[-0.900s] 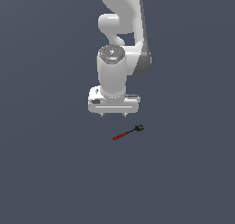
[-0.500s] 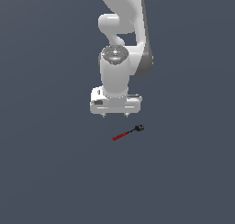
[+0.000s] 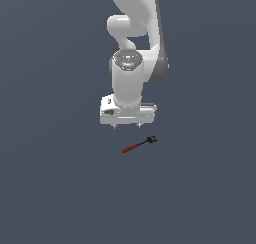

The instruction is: Pick up the object and move it to a goal position.

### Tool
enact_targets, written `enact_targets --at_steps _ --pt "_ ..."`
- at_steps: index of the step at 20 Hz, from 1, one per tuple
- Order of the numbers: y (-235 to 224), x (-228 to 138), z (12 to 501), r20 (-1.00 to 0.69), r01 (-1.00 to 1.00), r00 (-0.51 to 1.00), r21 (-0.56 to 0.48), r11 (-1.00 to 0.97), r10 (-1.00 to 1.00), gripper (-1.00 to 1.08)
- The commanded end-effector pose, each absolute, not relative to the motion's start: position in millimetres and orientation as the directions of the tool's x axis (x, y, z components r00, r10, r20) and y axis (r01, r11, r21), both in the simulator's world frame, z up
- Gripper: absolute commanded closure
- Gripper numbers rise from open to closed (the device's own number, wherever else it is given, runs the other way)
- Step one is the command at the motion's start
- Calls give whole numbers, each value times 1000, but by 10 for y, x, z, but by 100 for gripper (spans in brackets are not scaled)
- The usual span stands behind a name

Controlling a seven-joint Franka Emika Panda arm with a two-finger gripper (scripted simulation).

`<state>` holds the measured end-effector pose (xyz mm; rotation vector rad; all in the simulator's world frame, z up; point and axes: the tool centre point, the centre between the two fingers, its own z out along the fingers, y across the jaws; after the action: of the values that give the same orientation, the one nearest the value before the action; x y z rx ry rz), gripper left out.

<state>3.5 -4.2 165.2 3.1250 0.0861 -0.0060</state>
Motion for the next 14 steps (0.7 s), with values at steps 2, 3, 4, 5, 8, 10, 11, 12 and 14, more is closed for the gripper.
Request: enact_targets --at_steps 2,3,4,5,8,10,11,12,14 --pt "-21 39 1626 -4 30 1000 14 -999 30 -92" --pt "-14 41 1616 -4 19 1000 13 -1000 19 -92" --pt "-6 44 1605 -4 7 1000 13 -1000 7 -92" --pt "3 46 1592 -4 -6 1000 12 -1000 -7 -92" --pt "34 54 1549 -4 -53 999 10 -999 -53 -92" --pt "59 60 1514 -4 -90 996 8 -996 -90 -92" --pt "73 64 1495 -4 -110 994 7 -994 -110 -92" --pt "87 67 1475 -4 -132 991 6 -991 -132 -92" --pt "119 74 1431 -4 -179 984 4 -984 -179 -92"
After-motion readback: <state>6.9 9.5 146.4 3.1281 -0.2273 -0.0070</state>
